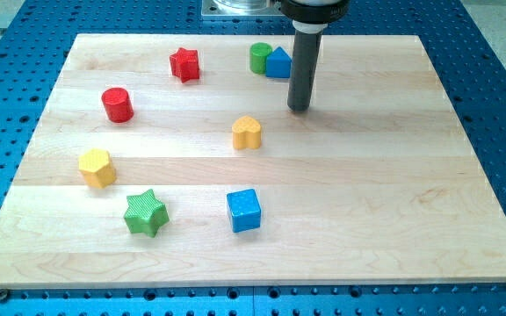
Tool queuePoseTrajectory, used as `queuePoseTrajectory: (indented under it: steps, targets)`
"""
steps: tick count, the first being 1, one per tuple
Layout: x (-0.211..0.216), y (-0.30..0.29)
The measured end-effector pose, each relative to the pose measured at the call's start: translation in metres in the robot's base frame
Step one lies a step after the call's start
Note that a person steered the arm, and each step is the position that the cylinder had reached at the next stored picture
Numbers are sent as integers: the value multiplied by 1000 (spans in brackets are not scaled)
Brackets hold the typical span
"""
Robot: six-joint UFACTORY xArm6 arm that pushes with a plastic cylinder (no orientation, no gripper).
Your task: Move the arm towards the green circle
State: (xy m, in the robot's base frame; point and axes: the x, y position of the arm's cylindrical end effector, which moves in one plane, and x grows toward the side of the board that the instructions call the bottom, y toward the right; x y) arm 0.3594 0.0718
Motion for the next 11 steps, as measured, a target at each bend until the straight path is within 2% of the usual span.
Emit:
queuePoseTrajectory:
  steps: [4,5,6,7,8,9,11]
  targets:
    - [3,-27]
    - [-5,26]
    - [-34,71]
    - [-51,86]
    - [-99,118]
    - [-144,110]
    - [-146,-6]
